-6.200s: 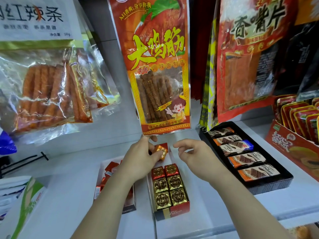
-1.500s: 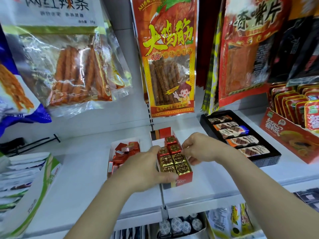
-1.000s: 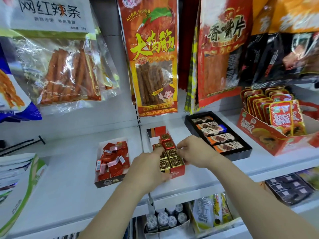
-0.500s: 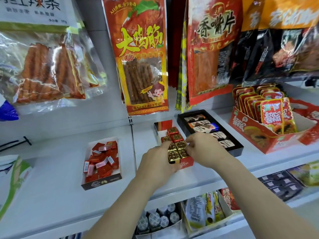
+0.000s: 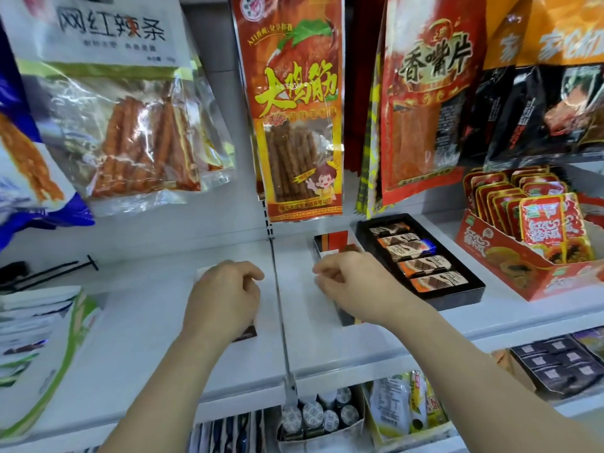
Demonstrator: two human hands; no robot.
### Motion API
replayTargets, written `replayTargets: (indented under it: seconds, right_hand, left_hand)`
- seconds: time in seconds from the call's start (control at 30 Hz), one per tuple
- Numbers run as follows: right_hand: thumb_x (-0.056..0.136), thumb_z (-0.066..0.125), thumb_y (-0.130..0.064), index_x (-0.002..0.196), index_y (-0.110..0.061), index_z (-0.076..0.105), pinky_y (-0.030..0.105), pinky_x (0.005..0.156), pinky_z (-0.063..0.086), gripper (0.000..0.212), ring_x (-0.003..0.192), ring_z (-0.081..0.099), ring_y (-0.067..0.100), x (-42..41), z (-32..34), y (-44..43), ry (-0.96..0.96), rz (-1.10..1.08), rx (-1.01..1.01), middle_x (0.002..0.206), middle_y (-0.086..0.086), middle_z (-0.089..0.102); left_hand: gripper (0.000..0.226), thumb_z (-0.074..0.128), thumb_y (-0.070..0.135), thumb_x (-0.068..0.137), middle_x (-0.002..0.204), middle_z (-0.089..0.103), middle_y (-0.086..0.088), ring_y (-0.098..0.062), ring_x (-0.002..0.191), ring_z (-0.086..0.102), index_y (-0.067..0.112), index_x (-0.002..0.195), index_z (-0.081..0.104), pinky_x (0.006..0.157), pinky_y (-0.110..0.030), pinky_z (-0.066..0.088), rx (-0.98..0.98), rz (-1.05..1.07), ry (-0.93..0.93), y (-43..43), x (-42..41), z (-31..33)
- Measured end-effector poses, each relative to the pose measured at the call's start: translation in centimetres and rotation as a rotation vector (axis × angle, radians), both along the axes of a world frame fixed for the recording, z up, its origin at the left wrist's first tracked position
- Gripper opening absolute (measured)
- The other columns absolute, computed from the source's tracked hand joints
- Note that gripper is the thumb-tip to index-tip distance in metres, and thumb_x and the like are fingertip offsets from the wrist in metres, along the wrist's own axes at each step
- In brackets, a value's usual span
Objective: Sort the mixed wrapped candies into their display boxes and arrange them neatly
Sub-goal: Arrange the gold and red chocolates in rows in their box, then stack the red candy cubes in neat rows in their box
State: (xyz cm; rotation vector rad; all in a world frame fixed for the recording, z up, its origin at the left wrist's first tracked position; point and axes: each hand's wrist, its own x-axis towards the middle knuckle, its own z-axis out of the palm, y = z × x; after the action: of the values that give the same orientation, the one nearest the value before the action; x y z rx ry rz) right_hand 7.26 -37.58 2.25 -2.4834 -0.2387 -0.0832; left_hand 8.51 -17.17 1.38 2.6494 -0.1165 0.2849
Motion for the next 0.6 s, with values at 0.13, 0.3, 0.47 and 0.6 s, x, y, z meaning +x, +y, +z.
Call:
replayTargets:
  seconds: [0.13, 0.3, 0.47, 0.6]
  right_hand:
    - [0.094, 0.054, -0.028, 0.121, -0.019, 0.064, 0.030, 0.089, 0.052, 0.030, 0.099, 0.062, 0.014, 0.4, -0.3, 2.7, 0.015, 0.079, 0.011, 0.109, -0.002, 0.067]
    - [0.096, 0.050, -0.032, 0.129, -0.030, 0.055, 0.026, 0.082, 0.051, 0.033, 0.095, 0.061, 0.013, 1.5, -1.3, 5.8, 0.133, 0.149, 0.028, 0.112, -0.003, 0.062]
    - [0.099, 0.044, -0.026, 0.139, -0.031, 0.043, 0.022, 0.070, 0.048, 0.040, 0.091, 0.058, 0.016, 2.0, -2.3, 9.0, 0.203, 0.278, 0.060, 0.106, 0.000, 0.058]
    - [0.095, 0.052, -0.031, 0.139, -0.029, 0.043, 0.031, 0.089, 0.048, 0.046, 0.101, 0.057, 0.022, 2.4, -3.0, 10.3, 0.143, 0.268, -0.095, 0.111, 0.007, 0.053]
  left_hand:
    - [0.038, 0.051, 0.005, 0.084, 0.110, 0.058, -0.003, -0.026, 0.110, 0.049, 0.031, 0.104, 0.071, 0.080, -0.028, 0.039, 0.049, 0.098, 0.036, 3.2, 0.7, -0.1]
    - [0.043, 0.054, 0.008, 0.085, 0.124, 0.050, -0.008, -0.030, 0.118, 0.043, 0.032, 0.120, 0.060, 0.085, -0.026, 0.035, 0.107, 0.200, 0.129, 6.1, 0.8, 0.1]
    - [0.036, 0.049, 0.019, 0.091, 0.125, 0.055, -0.002, -0.021, 0.101, 0.057, 0.033, 0.124, 0.055, 0.077, -0.026, 0.041, 0.130, 0.172, 0.319, 8.2, 0.5, -0.5]
    - [0.036, 0.054, 0.024, 0.089, 0.108, 0.068, -0.001, -0.020, 0.090, 0.061, 0.033, 0.124, 0.052, 0.063, -0.027, 0.038, 0.083, 0.120, 0.378, 8.4, -0.4, -0.9]
